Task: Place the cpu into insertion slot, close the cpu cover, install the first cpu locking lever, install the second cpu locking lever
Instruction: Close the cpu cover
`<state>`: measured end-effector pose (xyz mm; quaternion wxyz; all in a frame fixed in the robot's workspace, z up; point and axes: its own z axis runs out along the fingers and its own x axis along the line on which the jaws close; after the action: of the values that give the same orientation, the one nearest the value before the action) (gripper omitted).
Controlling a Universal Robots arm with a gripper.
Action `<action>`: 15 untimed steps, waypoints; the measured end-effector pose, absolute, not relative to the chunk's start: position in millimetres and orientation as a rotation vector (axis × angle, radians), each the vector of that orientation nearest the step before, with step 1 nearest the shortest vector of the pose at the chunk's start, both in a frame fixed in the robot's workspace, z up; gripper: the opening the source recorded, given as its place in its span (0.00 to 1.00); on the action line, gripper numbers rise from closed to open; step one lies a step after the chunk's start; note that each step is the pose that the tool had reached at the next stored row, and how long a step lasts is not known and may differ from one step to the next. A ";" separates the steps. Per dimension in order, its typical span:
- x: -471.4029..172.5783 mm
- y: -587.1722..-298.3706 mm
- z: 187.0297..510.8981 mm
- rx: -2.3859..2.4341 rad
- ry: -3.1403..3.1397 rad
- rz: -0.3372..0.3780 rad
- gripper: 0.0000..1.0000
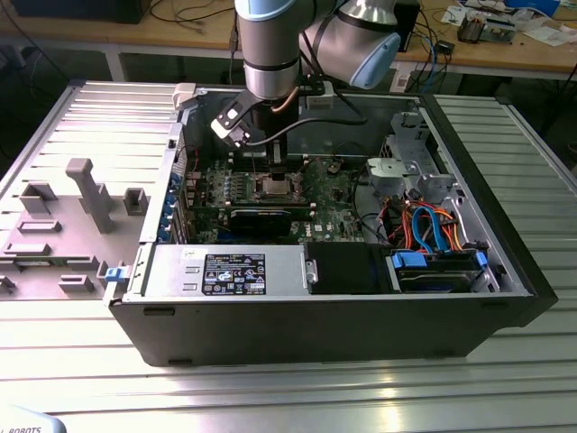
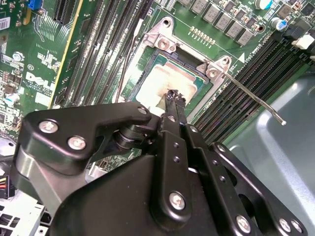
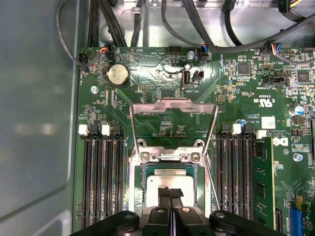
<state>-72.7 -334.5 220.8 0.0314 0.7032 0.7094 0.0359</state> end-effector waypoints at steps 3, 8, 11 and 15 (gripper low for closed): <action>-72.5 -334.5 220.8 2.167 2.186 0.110 0.12; -72.5 -334.5 220.8 2.167 2.186 0.109 0.12; -72.5 -334.5 220.8 2.167 2.186 0.109 0.12; -71.7 -334.4 222.4 2.173 2.192 0.097 0.12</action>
<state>-71.7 -334.4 222.4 0.0268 0.7034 0.7096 0.0315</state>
